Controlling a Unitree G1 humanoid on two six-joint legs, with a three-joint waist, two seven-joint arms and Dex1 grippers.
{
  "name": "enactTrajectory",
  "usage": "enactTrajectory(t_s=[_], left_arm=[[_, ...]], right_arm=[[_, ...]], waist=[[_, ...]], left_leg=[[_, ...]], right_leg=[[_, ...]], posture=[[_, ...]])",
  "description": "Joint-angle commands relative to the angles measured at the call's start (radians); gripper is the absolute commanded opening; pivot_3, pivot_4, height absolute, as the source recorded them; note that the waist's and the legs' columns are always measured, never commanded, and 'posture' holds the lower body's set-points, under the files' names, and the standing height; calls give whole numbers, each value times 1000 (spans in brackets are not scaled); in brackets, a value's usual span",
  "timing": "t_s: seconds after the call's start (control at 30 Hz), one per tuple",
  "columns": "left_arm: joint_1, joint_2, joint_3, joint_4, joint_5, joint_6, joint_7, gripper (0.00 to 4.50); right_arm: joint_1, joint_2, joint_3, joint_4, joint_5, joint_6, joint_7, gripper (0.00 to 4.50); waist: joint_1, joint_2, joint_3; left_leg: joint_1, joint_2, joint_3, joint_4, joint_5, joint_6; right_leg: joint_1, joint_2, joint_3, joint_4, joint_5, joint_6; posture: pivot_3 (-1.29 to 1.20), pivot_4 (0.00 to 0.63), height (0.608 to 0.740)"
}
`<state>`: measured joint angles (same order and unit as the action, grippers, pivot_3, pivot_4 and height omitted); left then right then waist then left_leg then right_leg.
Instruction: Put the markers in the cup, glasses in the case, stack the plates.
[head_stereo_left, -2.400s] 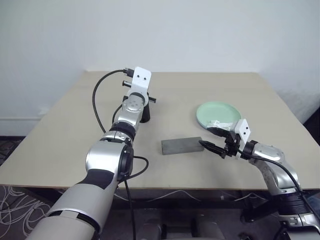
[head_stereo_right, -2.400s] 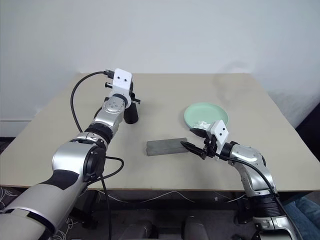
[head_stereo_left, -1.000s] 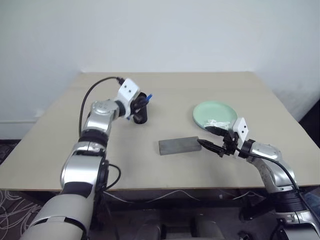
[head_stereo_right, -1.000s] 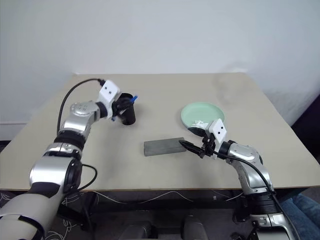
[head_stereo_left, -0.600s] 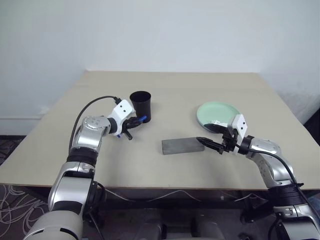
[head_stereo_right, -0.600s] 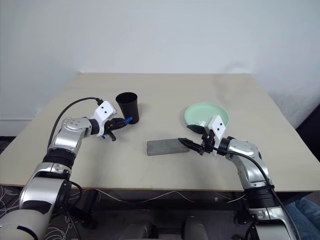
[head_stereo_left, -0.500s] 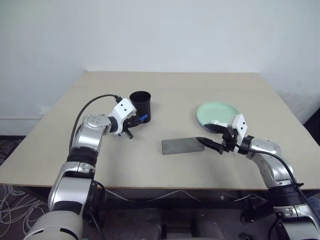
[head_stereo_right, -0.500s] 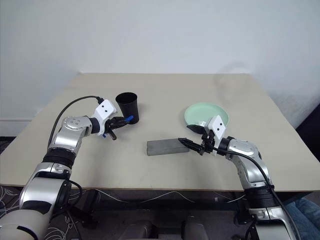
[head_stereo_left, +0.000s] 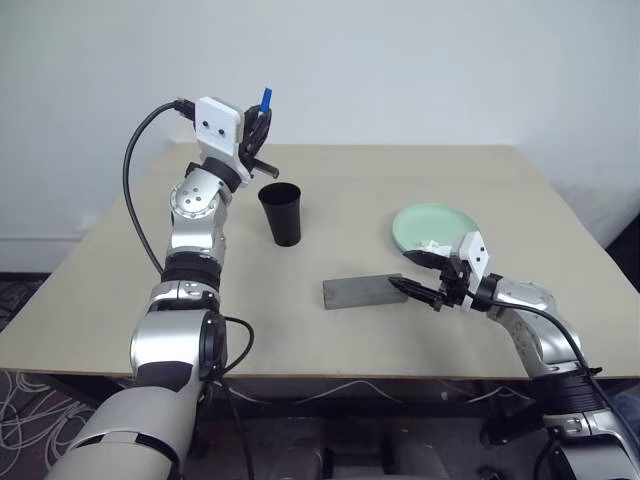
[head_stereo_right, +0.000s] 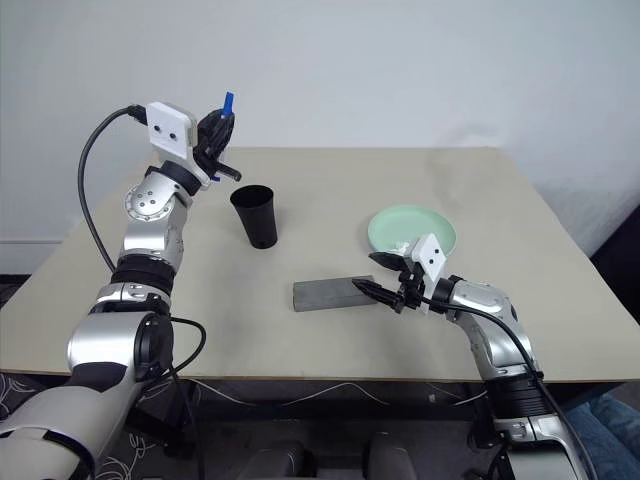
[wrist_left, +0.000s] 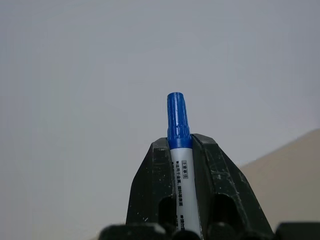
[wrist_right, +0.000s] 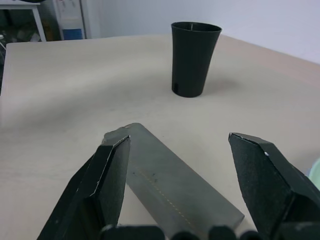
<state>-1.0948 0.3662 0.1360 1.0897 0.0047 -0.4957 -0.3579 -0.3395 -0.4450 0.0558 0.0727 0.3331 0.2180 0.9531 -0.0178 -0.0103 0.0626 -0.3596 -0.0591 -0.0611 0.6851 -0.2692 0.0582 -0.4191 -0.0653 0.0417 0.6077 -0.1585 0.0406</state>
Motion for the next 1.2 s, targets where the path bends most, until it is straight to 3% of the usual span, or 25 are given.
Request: enactTrajectory(t_s=[0.03, 0.43, 0.7, 1.0, 1.2], left_arm=[[-80, 7, -54, 84, 102, -119, 152, 110], [-105, -19, -250, 221, 340, -180, 336, 110], [-114, -40, -272, 237, 363, -167, 325, 110], [-104, -80, -77, 239, 138, 96, 50, 110], [-65, -59, -47, 181, 43, 206, -353, 110]], right_arm=[[-12, 2, -14, -27, 9, -18, -4, 3417], [38, -8, -24, -85, 18, 1, -23, 3417], [69, -12, -29, -121, 25, 16, -39, 3417], [77, -12, -32, -128, 27, 19, -48, 3417], [58, -10, -27, -107, 25, 16, -42, 3417]], waist=[[0, 0, 0], [0, 0, 0], [-1, 0, 0], [-1, 0, 0], [-2, 0, 0]], left_leg=[[0, 0, 0, 0, 0, 0], [0, 0, 0, 0, 0, 0], [0, 0, 1, 0, 0, 1], [0, 0, 1, 0, 1, 2], [0, 0, 1, 0, 1, 2]], right_leg=[[0, 0, 0, 0, 0, 0], [0, 0, 0, 0, 0, 0], [0, 0, 0, 0, 0, 0], [1, 0, -1, 0, 0, 0], [1, 0, -1, 0, 0, 0]], posture=[[0, 0, 740], [0, 0, 740], [0, 0, 740], [0, 0, 740], [0, 0, 740]])
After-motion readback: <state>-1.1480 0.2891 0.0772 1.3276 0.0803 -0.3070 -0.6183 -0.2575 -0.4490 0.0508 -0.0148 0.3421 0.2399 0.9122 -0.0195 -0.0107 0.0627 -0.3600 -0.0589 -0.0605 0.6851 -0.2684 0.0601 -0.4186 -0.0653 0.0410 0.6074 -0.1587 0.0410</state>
